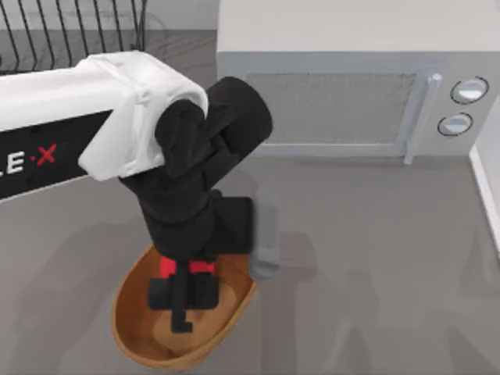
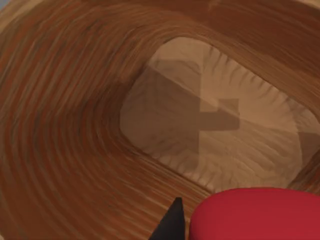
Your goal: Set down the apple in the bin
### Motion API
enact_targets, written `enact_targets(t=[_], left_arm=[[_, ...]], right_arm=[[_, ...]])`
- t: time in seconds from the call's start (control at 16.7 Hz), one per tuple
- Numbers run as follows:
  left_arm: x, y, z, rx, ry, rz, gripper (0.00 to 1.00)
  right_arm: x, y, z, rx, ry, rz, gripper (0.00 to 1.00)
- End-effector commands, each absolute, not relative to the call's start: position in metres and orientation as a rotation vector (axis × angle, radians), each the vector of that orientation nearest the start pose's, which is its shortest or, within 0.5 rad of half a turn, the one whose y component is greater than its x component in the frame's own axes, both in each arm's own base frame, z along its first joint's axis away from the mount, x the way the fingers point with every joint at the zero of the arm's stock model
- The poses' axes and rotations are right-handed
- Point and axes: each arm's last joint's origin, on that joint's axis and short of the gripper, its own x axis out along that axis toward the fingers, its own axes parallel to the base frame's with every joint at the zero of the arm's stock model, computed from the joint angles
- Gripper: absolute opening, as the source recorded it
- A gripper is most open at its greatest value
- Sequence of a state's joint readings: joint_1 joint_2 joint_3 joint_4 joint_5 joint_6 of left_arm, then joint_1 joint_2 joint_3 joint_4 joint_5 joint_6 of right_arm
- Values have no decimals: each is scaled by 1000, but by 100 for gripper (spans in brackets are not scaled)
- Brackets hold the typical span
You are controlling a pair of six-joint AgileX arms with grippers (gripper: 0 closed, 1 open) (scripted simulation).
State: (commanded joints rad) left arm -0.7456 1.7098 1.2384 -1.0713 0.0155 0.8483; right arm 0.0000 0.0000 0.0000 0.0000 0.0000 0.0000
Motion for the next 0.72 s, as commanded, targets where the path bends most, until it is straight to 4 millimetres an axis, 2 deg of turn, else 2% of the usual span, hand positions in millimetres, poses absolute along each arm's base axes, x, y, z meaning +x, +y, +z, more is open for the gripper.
enact_targets(t=[0.72], left_arm=[[230, -209, 205, 1207, 1169, -1231, 98]], right_arm=[[106, -1, 160, 0, 0, 0, 100]])
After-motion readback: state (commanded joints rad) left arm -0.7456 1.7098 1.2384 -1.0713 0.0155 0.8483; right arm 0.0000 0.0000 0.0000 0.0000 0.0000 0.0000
